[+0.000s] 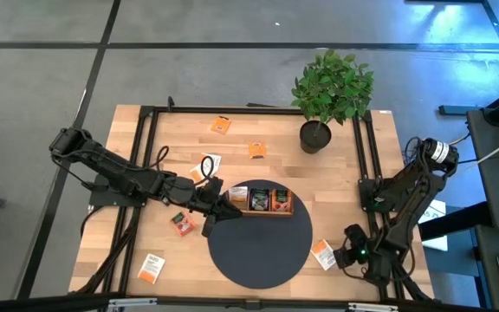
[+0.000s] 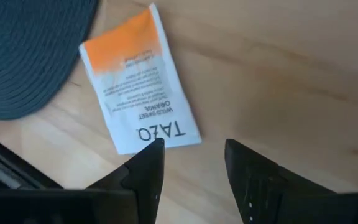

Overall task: Pick & Place Tea
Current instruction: Put the white tea bag into the left section of the wooden organizer

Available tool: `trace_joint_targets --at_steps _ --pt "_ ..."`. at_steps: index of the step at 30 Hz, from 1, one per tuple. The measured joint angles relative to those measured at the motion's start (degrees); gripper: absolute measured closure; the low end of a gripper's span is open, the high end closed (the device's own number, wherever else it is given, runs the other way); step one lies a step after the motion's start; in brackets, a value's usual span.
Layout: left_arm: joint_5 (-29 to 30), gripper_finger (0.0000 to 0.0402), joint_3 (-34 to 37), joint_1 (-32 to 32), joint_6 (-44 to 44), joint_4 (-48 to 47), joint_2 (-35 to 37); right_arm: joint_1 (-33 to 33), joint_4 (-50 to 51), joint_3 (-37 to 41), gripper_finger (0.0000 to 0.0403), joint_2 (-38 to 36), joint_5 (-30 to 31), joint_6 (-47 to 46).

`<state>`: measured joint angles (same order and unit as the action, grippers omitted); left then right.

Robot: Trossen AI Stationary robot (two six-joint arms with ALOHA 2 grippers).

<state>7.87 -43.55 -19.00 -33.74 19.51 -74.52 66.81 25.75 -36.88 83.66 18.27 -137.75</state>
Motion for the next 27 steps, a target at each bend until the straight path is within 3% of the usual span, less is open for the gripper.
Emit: trace_joint_targets --at_steps 8,27 --pt "0.0 0.0373 0.0 0.0 0.0 0.0 0.0 0.1 -11.4 5.8 0.0233 1.2 2.4 0.0" --pt "0.0 0.0373 0.0 0.0 0.0 -0.1 0.0 -0.2 -11.3 6.2 0.0233 1.7 6.4 -1.7"
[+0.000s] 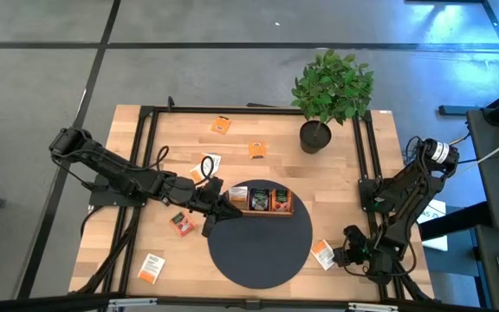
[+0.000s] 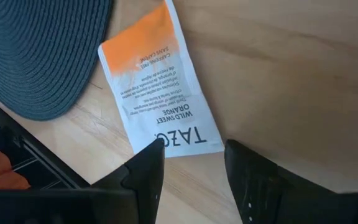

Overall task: Pick & Place Tea
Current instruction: Put the white tea bag into the left section of the wooden organizer

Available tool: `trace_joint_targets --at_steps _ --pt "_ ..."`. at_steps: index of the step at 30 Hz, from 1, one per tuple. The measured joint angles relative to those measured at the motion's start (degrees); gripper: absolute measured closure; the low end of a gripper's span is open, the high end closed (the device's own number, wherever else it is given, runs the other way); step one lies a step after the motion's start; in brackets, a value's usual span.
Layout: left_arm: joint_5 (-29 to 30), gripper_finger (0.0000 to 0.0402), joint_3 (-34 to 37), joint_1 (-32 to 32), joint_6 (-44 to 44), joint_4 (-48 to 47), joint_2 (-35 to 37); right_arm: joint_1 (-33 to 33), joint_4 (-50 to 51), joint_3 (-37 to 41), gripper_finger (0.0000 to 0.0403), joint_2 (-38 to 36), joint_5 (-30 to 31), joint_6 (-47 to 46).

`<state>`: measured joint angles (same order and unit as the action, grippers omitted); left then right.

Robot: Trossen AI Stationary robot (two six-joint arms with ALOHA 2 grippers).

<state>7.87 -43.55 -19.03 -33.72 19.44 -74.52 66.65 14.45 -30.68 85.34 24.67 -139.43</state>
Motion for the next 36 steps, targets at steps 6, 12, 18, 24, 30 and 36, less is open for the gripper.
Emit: trace_joint_targets --at_steps 6,12,18,24,30,36 --pt "0.0 0.0373 0.0 0.0 0.0 0.0 0.0 -0.1 -0.3 0.1 0.0233 0.1 0.9 0.0" --pt "0.0 0.0373 0.0 0.0 0.0 0.0 0.0 -0.2 0.4 0.3 0.0233 0.2 7.8 0.8" --pt "0.0 0.0373 0.0 0.0 0.0 0.0 0.0 -0.4 1.0 0.4 0.0233 0.3 11.0 2.0" --pt "0.0 0.0373 0.0 0.0 0.0 0.0 0.0 -0.9 0.9 0.3 0.0234 0.1 7.9 1.4" --pt "0.0 0.0373 0.0 0.0 0.0 0.0 0.0 -1.0 0.0 0.2 0.0279 0.1 6.0 1.9" --pt "0.0 0.0373 0.0 0.0 0.0 0.0 0.0 -0.9 -0.3 0.2 0.0358 0.1 4.9 4.6"
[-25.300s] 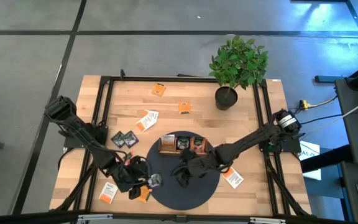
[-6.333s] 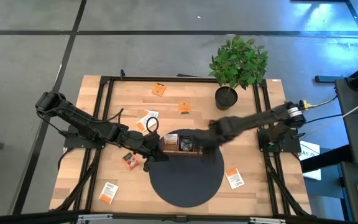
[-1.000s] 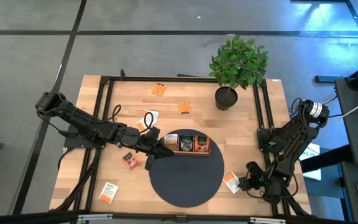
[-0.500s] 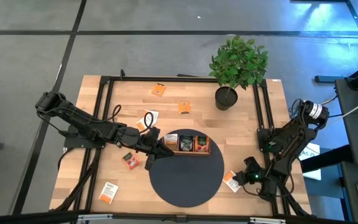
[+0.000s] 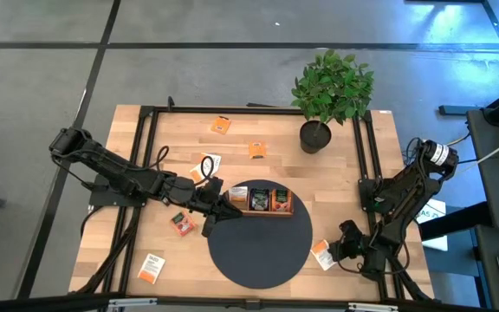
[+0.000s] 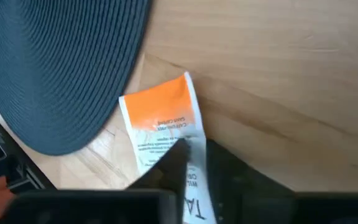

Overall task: Pick & Place Tea
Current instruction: Put the white tea bag into the left section of the wooden organizer

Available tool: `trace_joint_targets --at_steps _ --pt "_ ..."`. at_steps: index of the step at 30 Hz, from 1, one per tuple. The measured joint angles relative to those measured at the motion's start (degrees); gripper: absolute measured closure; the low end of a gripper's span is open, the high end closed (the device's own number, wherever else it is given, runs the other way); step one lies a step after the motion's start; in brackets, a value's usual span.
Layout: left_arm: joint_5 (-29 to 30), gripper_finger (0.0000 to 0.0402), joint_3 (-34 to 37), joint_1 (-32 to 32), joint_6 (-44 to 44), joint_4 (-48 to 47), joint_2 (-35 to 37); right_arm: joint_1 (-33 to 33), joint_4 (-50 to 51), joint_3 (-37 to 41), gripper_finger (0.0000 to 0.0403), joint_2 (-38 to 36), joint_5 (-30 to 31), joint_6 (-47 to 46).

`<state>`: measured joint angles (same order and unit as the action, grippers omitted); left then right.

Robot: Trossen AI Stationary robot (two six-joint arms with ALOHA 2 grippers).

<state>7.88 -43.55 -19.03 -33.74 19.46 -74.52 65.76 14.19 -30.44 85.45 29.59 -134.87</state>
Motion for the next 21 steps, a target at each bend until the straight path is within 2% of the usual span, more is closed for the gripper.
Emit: trace_joint_targets --at_steps 3,10,15,19,21 --pt "0.0 0.0373 0.0 0.0 0.0 0.0 0.0 0.0 -0.8 -0.3 0.0393 0.0 0.1 2.1" --pt "0.0 0.0373 0.0 0.0 0.0 0.1 0.0 0.0 -0.4 -5.6 0.0398 -0.9 0.5 10.0" --pt "-0.3 0.0373 0.0 0.0 -3.4 1.9 0.0 -3.4 5.9 -15.3 0.0399 -3.0 3.6 26.0" --pt "-1.8 0.0372 0.1 0.0 -3.1 4.4 0.0 -11.0 16.8 -25.4 0.04 -3.2 1.7 40.8" --pt "-3.6 0.0372 0.1 0.0 -3.0 5.7 0.0 -15.7 18.9 -30.0 0.0401 -3.2 0.4 51.0"
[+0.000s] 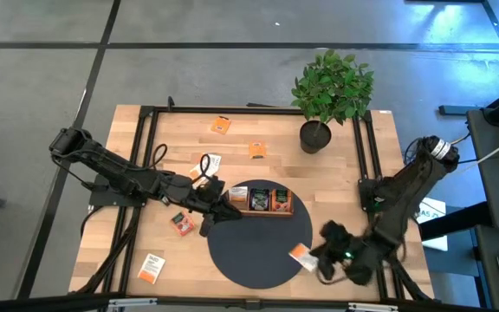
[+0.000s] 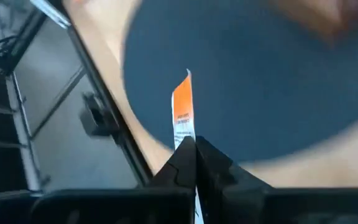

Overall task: Pick & Place Tea
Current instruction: Put the white tea bag into the left section of the wooden organizer

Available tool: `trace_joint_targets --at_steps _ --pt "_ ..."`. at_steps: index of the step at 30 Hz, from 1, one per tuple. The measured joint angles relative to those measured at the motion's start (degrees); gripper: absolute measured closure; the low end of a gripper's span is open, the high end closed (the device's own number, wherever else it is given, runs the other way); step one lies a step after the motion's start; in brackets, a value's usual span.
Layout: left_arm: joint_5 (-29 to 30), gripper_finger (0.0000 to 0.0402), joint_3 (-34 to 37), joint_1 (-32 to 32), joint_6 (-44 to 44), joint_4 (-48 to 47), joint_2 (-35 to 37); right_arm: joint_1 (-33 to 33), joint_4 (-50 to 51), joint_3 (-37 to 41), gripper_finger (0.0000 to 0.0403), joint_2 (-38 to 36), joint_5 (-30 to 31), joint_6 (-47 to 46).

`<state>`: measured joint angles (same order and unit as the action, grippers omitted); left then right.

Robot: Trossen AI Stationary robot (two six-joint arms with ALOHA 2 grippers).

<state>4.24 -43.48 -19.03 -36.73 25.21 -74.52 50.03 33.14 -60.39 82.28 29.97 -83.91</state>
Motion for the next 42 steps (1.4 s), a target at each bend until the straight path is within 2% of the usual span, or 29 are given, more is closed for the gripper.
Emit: trace_joint_targets --at_steps 2,6,9,13,17,22,33,37,42 --pt "-2.1 0.0372 0.0 0.0 0.6 0.4 0.0 -4.6 0.1 -4.0 0.0401 0.0 -1.5 11.3" --pt "-2.0 0.0356 0.0 -0.6 1.9 0.5 0.0 -13.4 0.2 -10.4 0.0401 0.0 -8.0 28.6" --pt "-0.4 0.0324 0.0 -1.0 2.0 0.4 0.0 -18.8 0.4 -13.2 0.0401 0.1 -12.1 37.1" --pt "2.9 0.0271 0.0 -1.9 2.2 0.4 0.0 -23.9 -0.9 -14.8 0.0401 0.1 -15.9 44.0" --pt "3.9 0.0229 0.0 -1.9 2.0 0.4 0.0 -26.6 -4.3 -14.9 0.04 0.1 -18.7 47.1" --pt "4.0 0.0208 0.0 -1.8 1.9 0.3 0.0 -28.5 -9.2 -14.9 0.0399 0.2 -20.8 49.7" --pt "7.2 0.0206 0.0 -1.8 1.5 0.3 0.0 -30.9 -11.5 -14.9 0.0397 0.6 -21.0 51.1" --pt "9.4 0.0206 0.0 -1.8 1.4 0.3 0.0 -31.5 -14.1 -14.9 0.0397 2.6 -23.6 51.9" --pt "9.1 0.023 0.0 -1.8 0.0 0.3 0.0 -32.1 -15.9 -14.9 0.0397 4.2 -23.9 53.0"
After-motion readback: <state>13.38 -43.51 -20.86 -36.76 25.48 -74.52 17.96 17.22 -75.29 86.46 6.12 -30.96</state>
